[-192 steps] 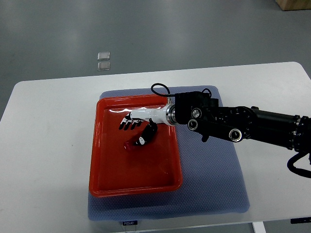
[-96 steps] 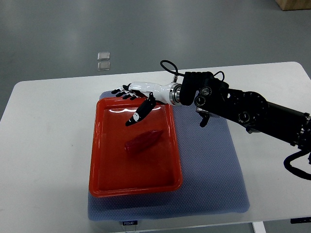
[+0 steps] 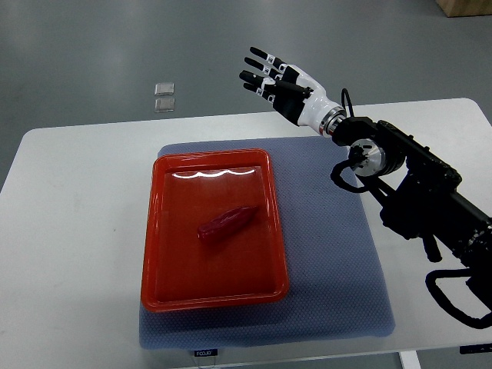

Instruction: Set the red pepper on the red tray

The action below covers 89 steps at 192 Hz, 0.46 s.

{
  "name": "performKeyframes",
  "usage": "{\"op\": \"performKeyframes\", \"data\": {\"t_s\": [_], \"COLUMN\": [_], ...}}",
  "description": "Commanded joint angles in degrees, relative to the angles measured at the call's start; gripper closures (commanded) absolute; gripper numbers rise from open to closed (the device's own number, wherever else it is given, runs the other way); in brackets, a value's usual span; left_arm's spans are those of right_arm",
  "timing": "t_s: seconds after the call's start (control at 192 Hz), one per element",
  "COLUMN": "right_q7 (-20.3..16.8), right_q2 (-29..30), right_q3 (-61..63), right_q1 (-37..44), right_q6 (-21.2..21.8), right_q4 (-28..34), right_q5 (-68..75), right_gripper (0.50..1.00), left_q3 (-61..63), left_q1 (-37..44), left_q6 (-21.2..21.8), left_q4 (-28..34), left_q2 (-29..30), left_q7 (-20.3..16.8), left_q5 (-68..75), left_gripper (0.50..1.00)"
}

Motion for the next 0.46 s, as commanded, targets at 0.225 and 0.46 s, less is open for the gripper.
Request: {"op": "performKeyframes", "data": {"t_s": [0.225, 0.46], "right_q7": [4.43, 4.52], "right_q2": [-0.82, -1.52], "right_q3": [3.75, 3.75], "right_q1": [-5.19, -5.11], "right_q6": [5.5, 7.26], "right_q4": [-8.94, -11.23], "right_q5": [14.71, 15.42], "right_gripper": [0.587, 0.587], "left_q3": [0.03, 0.03], "left_q1": [0.0, 0.0], "left_q6": [0.01, 0.01], "left_q4": [0.0, 0.0], "left_q2": [0.0, 0.0], "left_q7": [0.0, 0.0], "left_q5": [0.0, 0.0], "left_gripper": [0.5, 0.5]}}
